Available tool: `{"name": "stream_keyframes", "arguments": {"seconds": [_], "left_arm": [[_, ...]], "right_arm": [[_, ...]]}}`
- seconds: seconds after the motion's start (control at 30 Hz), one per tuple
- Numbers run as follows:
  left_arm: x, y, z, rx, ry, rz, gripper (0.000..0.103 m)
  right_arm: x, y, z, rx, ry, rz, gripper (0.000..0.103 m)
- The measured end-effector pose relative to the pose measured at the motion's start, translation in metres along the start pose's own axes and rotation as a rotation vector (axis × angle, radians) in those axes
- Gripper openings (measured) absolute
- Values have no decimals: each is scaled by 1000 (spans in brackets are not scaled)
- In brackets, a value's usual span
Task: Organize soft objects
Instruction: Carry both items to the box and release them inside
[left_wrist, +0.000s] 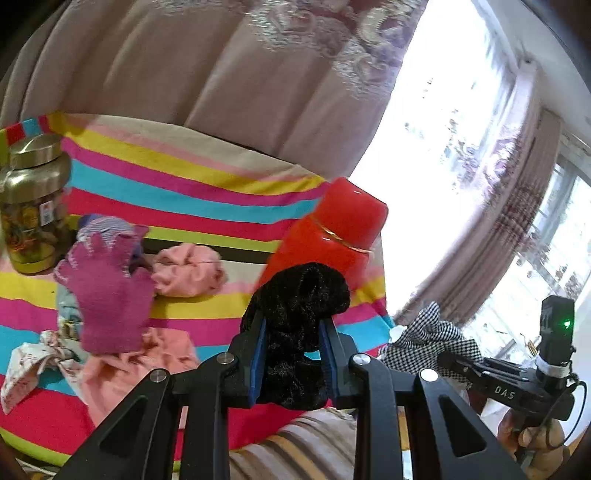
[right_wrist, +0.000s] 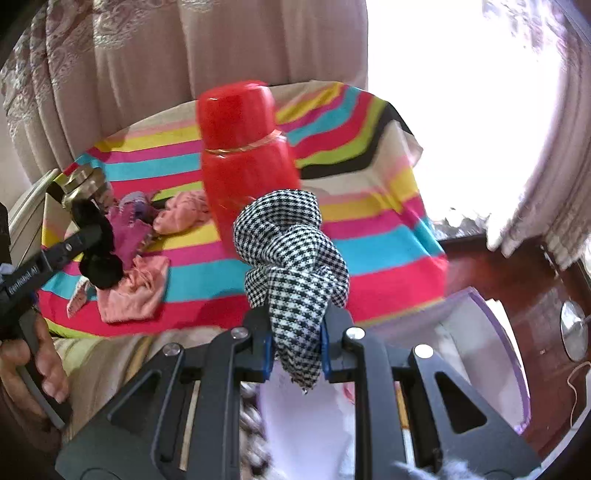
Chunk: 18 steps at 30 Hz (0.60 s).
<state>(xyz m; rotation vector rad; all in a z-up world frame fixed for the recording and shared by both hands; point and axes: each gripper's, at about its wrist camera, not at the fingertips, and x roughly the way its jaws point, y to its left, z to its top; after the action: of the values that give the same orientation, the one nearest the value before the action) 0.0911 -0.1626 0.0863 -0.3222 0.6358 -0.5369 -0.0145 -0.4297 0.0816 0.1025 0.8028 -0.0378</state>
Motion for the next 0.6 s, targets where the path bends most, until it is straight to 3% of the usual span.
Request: {"name": "stream_keyframes", "arguments": {"seconds": [0.27, 0.5, 0.6], "left_arm": [[2, -40, -6, 50, 33, -65, 28], [12, -66, -14, 78, 75, -96, 28], [16, -78, -18, 97, 93, -103, 28]], "right_arm": [[4, -40, -44, 40, 120, -11, 22], [31, -48, -81, 58, 256, 83, 23], [48, -41, -92, 51, 323, 133, 42]]}}
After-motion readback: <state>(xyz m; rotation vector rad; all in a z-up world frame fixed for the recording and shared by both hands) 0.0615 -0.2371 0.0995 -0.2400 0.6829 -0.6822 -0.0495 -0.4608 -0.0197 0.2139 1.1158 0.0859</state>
